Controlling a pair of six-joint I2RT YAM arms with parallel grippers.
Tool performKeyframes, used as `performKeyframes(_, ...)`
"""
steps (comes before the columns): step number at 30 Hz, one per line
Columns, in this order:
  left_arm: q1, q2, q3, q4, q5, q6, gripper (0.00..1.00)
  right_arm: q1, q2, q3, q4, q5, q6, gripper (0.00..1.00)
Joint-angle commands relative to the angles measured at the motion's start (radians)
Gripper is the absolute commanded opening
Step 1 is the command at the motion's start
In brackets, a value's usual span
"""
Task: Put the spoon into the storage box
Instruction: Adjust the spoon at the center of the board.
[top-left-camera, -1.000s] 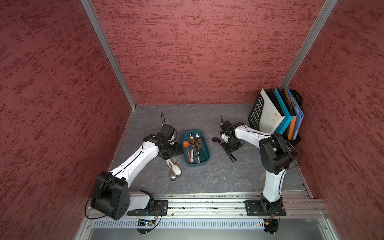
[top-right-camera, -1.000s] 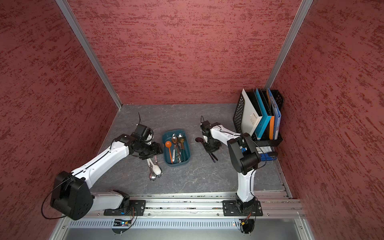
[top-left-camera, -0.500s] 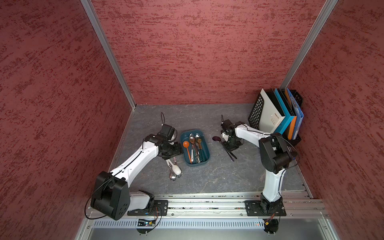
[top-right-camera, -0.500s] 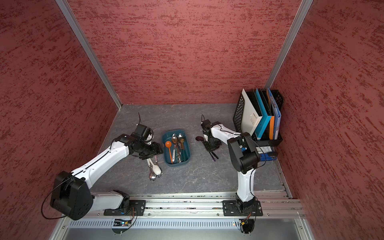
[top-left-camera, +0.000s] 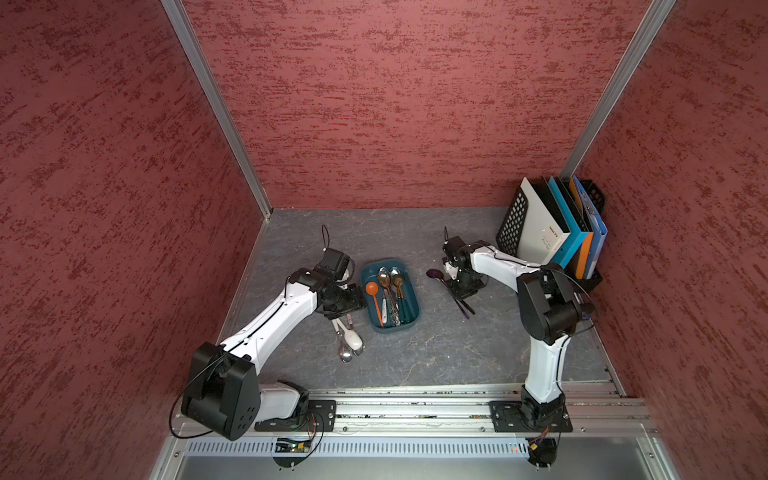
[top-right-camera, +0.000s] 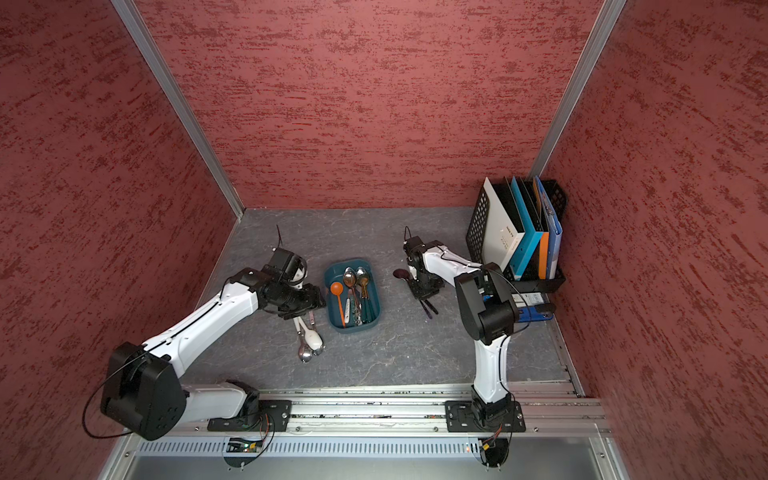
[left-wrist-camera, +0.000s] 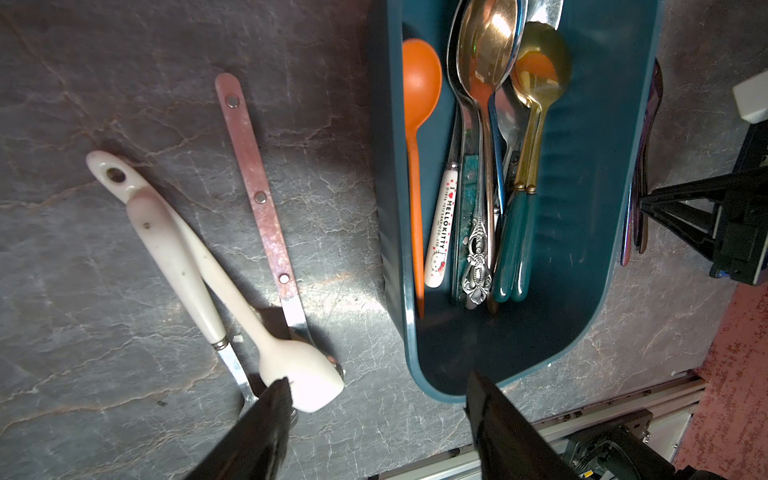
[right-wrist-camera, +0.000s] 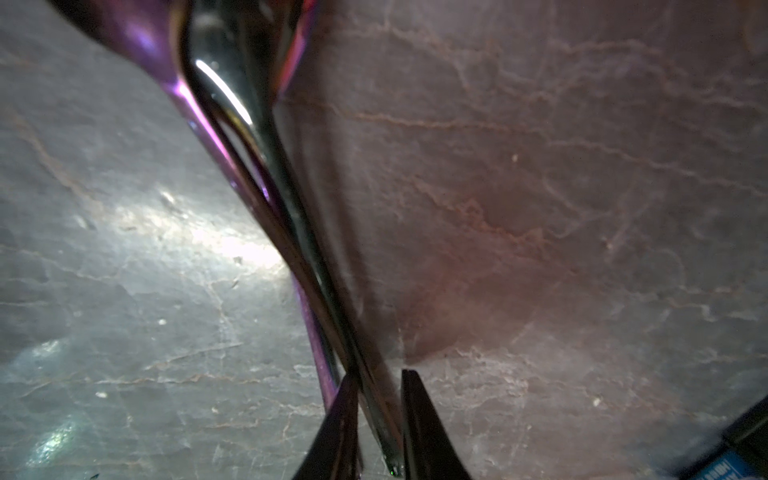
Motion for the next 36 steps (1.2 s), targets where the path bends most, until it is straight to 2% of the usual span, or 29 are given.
performKeyframes(1,-0.002,0.011,0.004,-0.003,0.004,0.012,0.7,-0.011,0.042,-0.03,0.04,-0.011,-0.005,0.17)
performKeyframes(11,-0.003,0.024,0.003,-0.002,0.006,0.013,0.7,-0.009,0.034,-0.071,0.056,-0.11,0.012,0.07)
performKeyframes(25,-0.004,0.023,0.003,0.005,0.013,0.013,0.7,0.005,-0.108,-0.047,-0.022,-0.151,0.068,0.09)
performKeyframes(36,-0.004,0.032,0.003,0.016,0.021,0.017,0.7,0.04,-0.178,-0.108,-0.018,-0.207,0.145,0.09)
